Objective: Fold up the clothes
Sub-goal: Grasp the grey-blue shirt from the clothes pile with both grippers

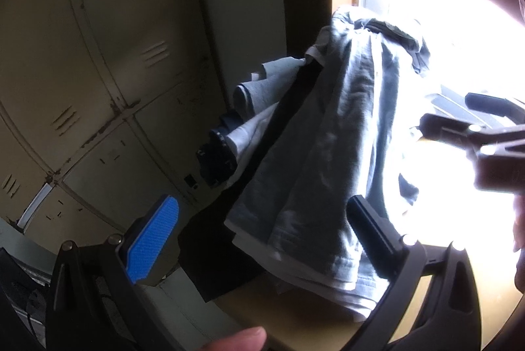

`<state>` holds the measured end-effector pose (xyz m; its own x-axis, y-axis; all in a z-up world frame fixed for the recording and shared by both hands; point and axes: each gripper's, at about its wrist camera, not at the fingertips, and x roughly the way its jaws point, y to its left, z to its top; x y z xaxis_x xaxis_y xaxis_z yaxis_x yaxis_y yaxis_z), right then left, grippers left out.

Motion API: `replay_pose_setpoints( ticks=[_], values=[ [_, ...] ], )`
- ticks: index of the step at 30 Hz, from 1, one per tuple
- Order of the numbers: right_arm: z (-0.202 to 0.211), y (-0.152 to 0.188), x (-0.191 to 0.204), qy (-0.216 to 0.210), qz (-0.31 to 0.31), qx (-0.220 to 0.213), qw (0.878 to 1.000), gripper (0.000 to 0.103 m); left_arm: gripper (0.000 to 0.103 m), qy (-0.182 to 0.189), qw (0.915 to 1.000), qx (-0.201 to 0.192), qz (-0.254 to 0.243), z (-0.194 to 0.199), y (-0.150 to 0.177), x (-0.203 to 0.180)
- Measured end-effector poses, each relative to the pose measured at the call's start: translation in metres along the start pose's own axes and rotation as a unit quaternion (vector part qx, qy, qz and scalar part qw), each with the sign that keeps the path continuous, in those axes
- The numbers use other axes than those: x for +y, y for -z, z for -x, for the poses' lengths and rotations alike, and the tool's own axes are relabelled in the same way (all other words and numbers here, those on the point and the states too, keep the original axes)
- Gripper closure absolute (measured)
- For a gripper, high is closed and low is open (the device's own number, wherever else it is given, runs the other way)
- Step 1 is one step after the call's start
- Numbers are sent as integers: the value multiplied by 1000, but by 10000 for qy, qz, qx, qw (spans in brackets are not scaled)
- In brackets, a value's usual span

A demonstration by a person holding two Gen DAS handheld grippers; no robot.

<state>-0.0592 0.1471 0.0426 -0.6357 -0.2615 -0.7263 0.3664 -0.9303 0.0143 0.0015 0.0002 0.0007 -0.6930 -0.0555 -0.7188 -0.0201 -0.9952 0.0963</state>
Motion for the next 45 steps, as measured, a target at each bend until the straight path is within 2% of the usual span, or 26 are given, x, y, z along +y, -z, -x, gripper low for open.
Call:
replay_pose_setpoints(
  ticks=[13,18,24,27,31,34,38,41,45],
  values=[
    [12,-3,0,109,59,-145,9998,0,0,31,10000,-23,-79,12,5,-4],
    [11,-1,1,-42,-27,-136,9999,0,0,38,9999,-3,-132,12,6,-5],
    [13,0,1,21,52,-201,9998,0,0,10,9998,34,-200,12,7,-9],
    [22,-3,-14,-116,1,-542,9985,0,0,19,9998,-71,-183,14,9,-9],
    [34,-8,-36,-320,-73,-1032,9941,0,0,249,9993,-254,-107,13,9,-5],
    [29,-29,-58,-404,-267,-1009,9937,0,0,266,9990,-337,-105,8,3,-6],
    [7,-53,-60,-28,25,-701,9975,0,0,153,9995,-204,-197,-3,-11,-15],
    [-14,-62,-55,299,386,-465,9977,0,0,393,9988,-70,-284,-11,-14,-23],
    [-29,-70,-50,591,638,-388,9955,0,0,360,9989,-43,-304,-20,-18,-24]
  ],
)
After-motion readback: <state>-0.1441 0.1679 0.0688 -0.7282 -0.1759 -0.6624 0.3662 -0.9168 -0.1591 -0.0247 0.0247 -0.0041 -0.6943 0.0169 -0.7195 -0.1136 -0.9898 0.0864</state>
